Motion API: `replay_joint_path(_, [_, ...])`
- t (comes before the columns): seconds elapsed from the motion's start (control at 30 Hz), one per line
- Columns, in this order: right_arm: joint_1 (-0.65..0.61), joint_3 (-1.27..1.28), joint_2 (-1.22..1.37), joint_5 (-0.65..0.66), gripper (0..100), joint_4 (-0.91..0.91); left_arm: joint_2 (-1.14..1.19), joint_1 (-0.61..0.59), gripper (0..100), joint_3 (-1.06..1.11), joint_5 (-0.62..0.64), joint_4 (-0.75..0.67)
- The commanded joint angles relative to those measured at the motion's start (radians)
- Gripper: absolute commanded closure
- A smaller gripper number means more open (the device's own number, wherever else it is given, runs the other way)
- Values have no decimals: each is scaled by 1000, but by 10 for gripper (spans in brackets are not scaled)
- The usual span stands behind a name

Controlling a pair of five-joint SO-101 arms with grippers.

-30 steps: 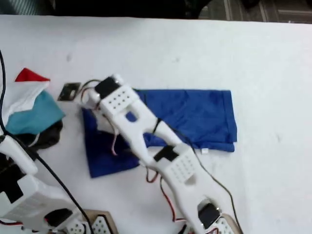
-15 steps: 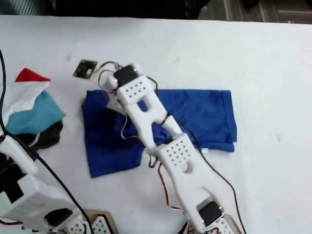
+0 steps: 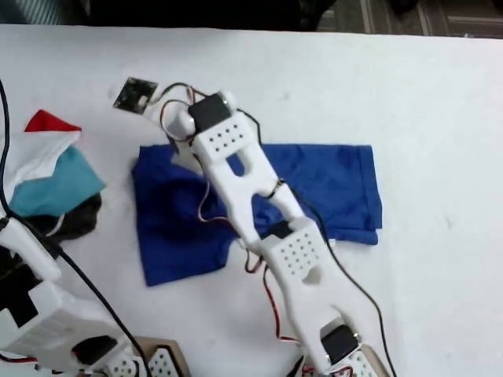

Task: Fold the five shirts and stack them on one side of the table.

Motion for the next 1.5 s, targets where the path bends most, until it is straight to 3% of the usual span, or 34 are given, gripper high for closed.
replay_joint_path(0.0, [10,95,-85,0,789,5,-47,5,854,0,-8,0])
replay_joint_path(0.1, [19,147,-96,-51,658,5,-47,5,854,0,-8,0])
replay_joint_path(0.17, [15,153,-116,-58,656,7,-47,5,854,0,-8,0])
replay_joint_path(0.3, [-45,161,-189,-58,764,7,-47,5,854,0,-8,0])
replay_joint_path(0.43, [-127,161,-252,-61,976,7,-47,5,854,0,-8,0])
replay_joint_path(0.73, [-278,331,-209,-84,979,-1,-47,5,854,0,-8,0])
replay_joint_path(0.9, [-202,292,-76,-83,980,-42,-47,5,854,0,-8,0])
replay_joint_path(1.2, [38,-54,96,-81,980,-127,-47,5,854,0,-8,0])
replay_joint_path(1.47, [-12,-247,93,-89,980,13,-47,5,854,2,-6,2])
